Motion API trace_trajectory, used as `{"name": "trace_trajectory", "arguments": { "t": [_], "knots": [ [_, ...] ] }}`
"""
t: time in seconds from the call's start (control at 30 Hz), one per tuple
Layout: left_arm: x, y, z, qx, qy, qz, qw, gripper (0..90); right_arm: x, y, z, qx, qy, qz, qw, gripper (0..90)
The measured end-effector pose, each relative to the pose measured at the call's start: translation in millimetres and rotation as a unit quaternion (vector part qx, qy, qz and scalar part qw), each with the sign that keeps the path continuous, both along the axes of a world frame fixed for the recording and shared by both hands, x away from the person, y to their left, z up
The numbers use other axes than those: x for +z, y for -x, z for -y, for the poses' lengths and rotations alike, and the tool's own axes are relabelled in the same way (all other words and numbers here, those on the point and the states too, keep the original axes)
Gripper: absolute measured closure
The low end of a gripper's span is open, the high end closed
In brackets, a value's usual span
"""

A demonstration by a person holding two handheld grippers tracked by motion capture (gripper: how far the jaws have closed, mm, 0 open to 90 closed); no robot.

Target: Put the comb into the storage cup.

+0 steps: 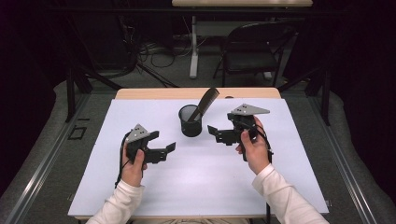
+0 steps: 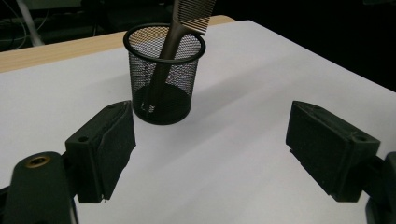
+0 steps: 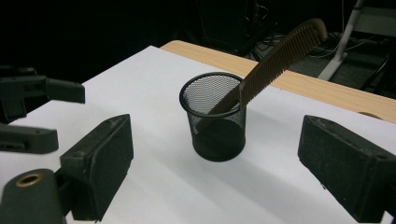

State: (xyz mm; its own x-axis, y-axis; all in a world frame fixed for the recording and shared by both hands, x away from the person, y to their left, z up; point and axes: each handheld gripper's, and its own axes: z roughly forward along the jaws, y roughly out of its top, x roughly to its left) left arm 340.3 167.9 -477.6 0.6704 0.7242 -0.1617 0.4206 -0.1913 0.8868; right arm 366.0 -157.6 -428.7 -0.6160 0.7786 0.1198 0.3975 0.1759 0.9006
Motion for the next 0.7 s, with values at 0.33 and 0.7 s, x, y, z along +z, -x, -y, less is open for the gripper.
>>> {"name": "trace_trajectory", "arguments": {
  "t": [0.33, 0.7],
  "knots": [
    [14.1, 4.8, -10.8, -0.011, -0.021, 0.013, 0.9996, 16.1, -3.5, 10.4, 6.8, -0.001, 0.010, 0.003, 0.9999, 10.2],
    [16.7, 14.6, -31.7, -0.008, -0.023, 0.017, 0.9995, 16.1, -16.3, 25.5, 16.8, -0.001, 0.003, -0.001, 1.0000, 10.4]
  ]
}}
